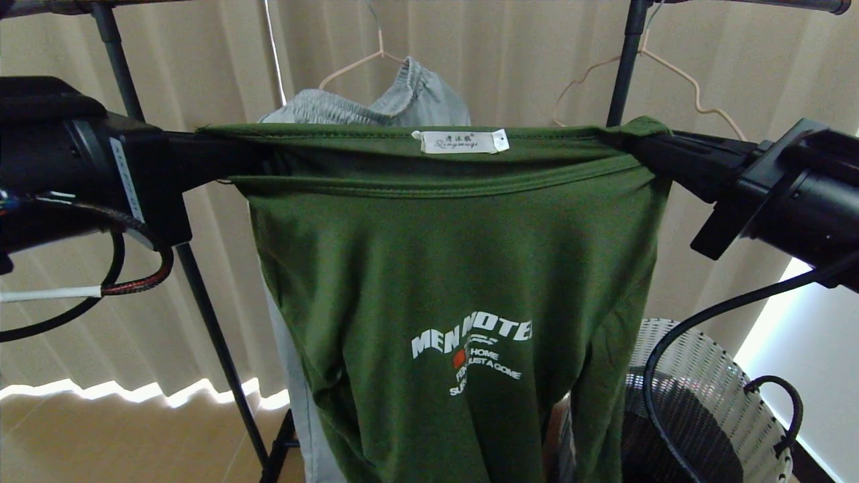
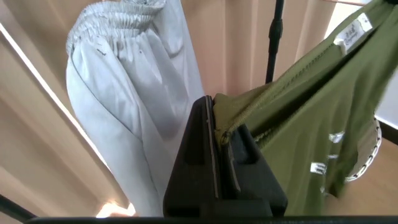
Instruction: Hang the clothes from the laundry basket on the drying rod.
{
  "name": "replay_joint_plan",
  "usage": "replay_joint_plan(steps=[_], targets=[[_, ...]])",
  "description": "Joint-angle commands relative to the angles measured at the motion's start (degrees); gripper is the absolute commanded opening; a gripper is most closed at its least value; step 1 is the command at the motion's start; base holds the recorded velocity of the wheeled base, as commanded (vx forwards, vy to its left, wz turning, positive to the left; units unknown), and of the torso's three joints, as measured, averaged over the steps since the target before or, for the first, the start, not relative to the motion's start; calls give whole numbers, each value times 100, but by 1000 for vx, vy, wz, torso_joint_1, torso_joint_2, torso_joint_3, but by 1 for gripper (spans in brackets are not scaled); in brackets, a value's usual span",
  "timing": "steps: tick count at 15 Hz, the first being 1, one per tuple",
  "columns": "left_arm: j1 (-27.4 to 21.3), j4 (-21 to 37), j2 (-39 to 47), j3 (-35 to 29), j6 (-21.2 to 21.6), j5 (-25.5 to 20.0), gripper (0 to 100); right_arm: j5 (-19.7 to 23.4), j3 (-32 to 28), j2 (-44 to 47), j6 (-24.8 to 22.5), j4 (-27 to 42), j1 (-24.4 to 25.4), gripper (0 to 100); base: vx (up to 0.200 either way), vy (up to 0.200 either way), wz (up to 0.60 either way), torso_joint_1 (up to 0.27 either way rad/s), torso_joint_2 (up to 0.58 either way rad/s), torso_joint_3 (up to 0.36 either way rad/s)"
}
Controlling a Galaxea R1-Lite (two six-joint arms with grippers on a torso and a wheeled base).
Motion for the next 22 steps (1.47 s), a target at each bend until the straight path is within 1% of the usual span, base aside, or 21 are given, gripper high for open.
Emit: replay_joint_plan(steps=[1,4,6,9,10,11,12,13,14,15,17,18,21,22], targets=[[-1,-3,-24,41,1,1,0,-7,62,16,-6,-8,-7,0,0,0,0,0,0,0],[8,-108,231,15,-16,-8,0,11,158,-335,-6,45,-33,0,0,0,0,0,0,0],[-1,-442,450,24,-16,1,0,11,229,-652,-14,71,-33,0,0,0,0,0,0,0],[-1,-741,723,-3,-34,1,0,55,396,-1311,-6,458,-33,0,0,0,0,0,0,0],[8,-908,846,-3,-34,1,0,152,475,-1496,-6,590,-33,0,0,0,0,0,0,0],[8,-1075,1022,-20,-43,1,0,389,580,-1663,3,704,-24,0,0,0,0,0,0,0],[17,-1145,1171,-82,-43,19,0,767,686,-1733,21,766,-15,0,0,0,0,0,0,0],[17,-1163,1329,-205,-52,27,0,1347,800,-1733,21,810,-15,0,0,0,0,0,0,0],[17,-1163,1470,-354,-69,27,0,1716,923,-1742,21,827,-15,0,0,0,0,0,0,0],[17,-1163,1593,-495,-166,27,0,1830,1002,-1750,12,819,-7,0,0,0,0,0,0,0],[17,-1163,1769,-662,-342,27,0,1848,1046,-1759,12,819,152,0,0,0,0,0,0,0],[17,-1172,1830,-671,-421,27,0,1830,1081,-1838,12,827,371,0,0,0,0,0,0,0],[17,-1154,1725,-512,-535,27,0,1778,1055,-1680,-6,845,345,0,0,0,0,0,0,0],[26,-1137,1549,-416,-535,36,0,1769,1046,-1566,-6,854,213,0,0,0,0,0,0,0]])
